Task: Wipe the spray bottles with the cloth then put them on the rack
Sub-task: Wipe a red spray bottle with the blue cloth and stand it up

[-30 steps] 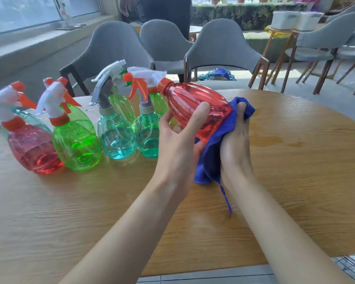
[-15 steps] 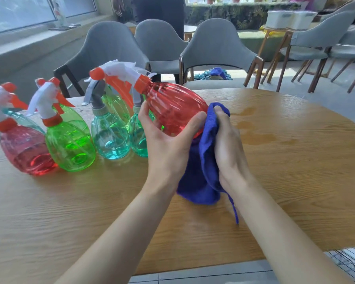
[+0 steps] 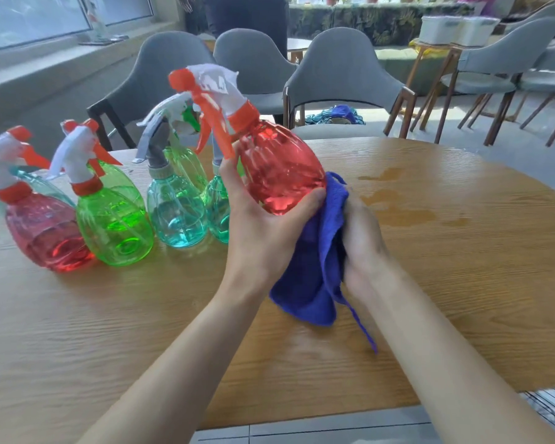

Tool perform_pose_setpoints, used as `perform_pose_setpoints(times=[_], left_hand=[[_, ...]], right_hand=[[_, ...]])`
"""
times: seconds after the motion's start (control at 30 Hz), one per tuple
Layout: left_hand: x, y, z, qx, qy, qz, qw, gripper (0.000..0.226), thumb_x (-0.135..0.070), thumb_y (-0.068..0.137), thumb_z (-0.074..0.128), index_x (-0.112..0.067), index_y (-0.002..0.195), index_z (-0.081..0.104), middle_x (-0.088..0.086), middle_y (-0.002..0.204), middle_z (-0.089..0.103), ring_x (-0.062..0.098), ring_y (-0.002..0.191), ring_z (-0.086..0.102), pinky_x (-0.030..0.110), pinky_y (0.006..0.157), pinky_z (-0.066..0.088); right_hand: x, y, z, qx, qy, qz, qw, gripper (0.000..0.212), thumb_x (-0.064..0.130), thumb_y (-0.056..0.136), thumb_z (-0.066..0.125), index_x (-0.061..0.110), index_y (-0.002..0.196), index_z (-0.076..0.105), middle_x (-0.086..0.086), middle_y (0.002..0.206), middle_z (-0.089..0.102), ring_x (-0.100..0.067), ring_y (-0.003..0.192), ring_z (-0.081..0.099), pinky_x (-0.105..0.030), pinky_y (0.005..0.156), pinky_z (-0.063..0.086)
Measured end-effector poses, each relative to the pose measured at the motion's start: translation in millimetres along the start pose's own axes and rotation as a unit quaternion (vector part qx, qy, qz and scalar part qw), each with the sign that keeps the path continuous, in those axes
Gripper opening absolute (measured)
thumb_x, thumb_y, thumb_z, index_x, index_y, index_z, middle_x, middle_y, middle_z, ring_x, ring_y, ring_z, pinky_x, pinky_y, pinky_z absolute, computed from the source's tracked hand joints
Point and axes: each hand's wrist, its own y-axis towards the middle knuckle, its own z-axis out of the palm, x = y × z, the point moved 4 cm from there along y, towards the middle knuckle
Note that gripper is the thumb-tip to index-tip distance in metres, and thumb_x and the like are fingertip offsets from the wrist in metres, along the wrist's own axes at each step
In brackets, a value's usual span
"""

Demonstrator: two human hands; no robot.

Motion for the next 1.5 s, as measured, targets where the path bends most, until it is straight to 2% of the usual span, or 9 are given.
perform_pose_setpoints(times=[0.13,0.3,0.6,0.7,0.83,0.97,1.13,1.37,1.5], left_hand=[[1,6,-8,0.014,0.004,-0.013,1.0,0.099,-0.017,0.078,0.097,-0.033,0.15,0.031,0.008,0.136,0.067,0.012,0.114,0.074,0.036,0.107,0.057],[8,-3,-9,0.108,0.098,-0.016,0.989,0.101,-0.018,0.073,0.099,-0.038,0.148,0.035,-0.013,0.114,0.074,0.0,0.099,0.075,0.021,0.092,0.058],[23,-8,1,0.226,0.19,-0.001,0.956,0.107,-0.018,0.076,0.095,-0.063,0.145,0.027,-0.035,0.108,0.07,-0.015,0.098,0.068,0.002,0.083,0.045],[28,-7,3,0.247,0.201,0.016,0.948,0.108,-0.017,0.078,0.094,-0.043,0.162,0.03,-0.019,0.123,0.071,-0.003,0.11,0.068,0.014,0.091,0.052],[29,-9,5,0.27,0.226,0.041,0.935,0.118,-0.025,0.073,0.092,-0.05,0.164,0.021,-0.003,0.132,0.064,0.017,0.119,0.065,0.042,0.104,0.054],[31,-9,4,0.275,0.223,0.034,0.935,0.117,-0.027,0.073,0.092,-0.052,0.162,0.021,-0.005,0.137,0.062,0.014,0.123,0.064,0.041,0.109,0.052],[29,-10,0,0.258,0.221,0.033,0.94,0.113,-0.031,0.071,0.098,-0.05,0.157,0.027,-0.013,0.132,0.066,0.005,0.119,0.066,0.032,0.105,0.053],[30,-9,6,0.242,0.225,0.053,0.942,0.107,-0.029,0.072,0.094,-0.045,0.157,0.03,-0.011,0.113,0.071,0.017,0.103,0.069,0.041,0.091,0.057],[35,-7,8,0.248,0.271,0.05,0.929,0.122,-0.044,0.068,0.094,-0.049,0.164,0.019,-0.007,0.132,0.063,0.024,0.12,0.061,0.047,0.103,0.053]], right_hand=[[25,0,-8,-0.044,-0.137,-0.1,0.984,0.031,0.047,0.094,0.062,0.016,0.088,0.066,-0.014,0.08,0.061,-0.03,0.075,0.061,-0.054,0.079,0.056],[47,7,-25,-0.117,-0.08,-0.176,0.974,0.04,0.054,0.084,0.064,0.017,0.096,0.071,-0.009,0.092,0.074,-0.039,0.103,0.073,-0.06,0.106,0.053],[35,0,-3,0.082,-0.172,-0.206,0.96,0.026,0.039,0.103,0.053,0.022,0.117,0.066,-0.008,0.103,0.065,-0.021,0.099,0.065,-0.04,0.097,0.053],[28,0,2,0.078,-0.284,-0.238,0.925,0.033,0.037,0.107,0.055,0.028,0.139,0.056,-0.001,0.124,0.068,-0.015,0.119,0.065,-0.04,0.112,0.048],[35,5,-6,0.002,-0.286,-0.256,0.923,0.025,0.029,0.107,0.063,0.027,0.129,0.052,0.007,0.107,0.068,0.002,0.096,0.068,-0.026,0.092,0.053],[37,9,-10,-0.041,-0.21,-0.259,0.942,0.018,0.032,0.103,0.069,0.023,0.116,0.06,0.006,0.1,0.071,0.001,0.089,0.07,-0.02,0.084,0.056],[36,12,-12,-0.028,-0.112,-0.237,0.965,0.011,0.027,0.102,0.071,0.021,0.111,0.069,-0.005,0.103,0.075,-0.027,0.103,0.073,-0.052,0.104,0.057],[28,1,-3,-0.035,-0.25,-0.284,0.925,0.037,0.021,0.093,0.084,0.018,0.104,0.048,0.003,0.091,0.062,0.002,0.076,0.064,-0.016,0.07,0.053],[31,4,-10,-0.059,-0.197,-0.275,0.939,0.035,0.03,0.094,0.082,0.011,0.107,0.056,0.001,0.087,0.064,-0.001,0.075,0.065,-0.019,0.07,0.054]])
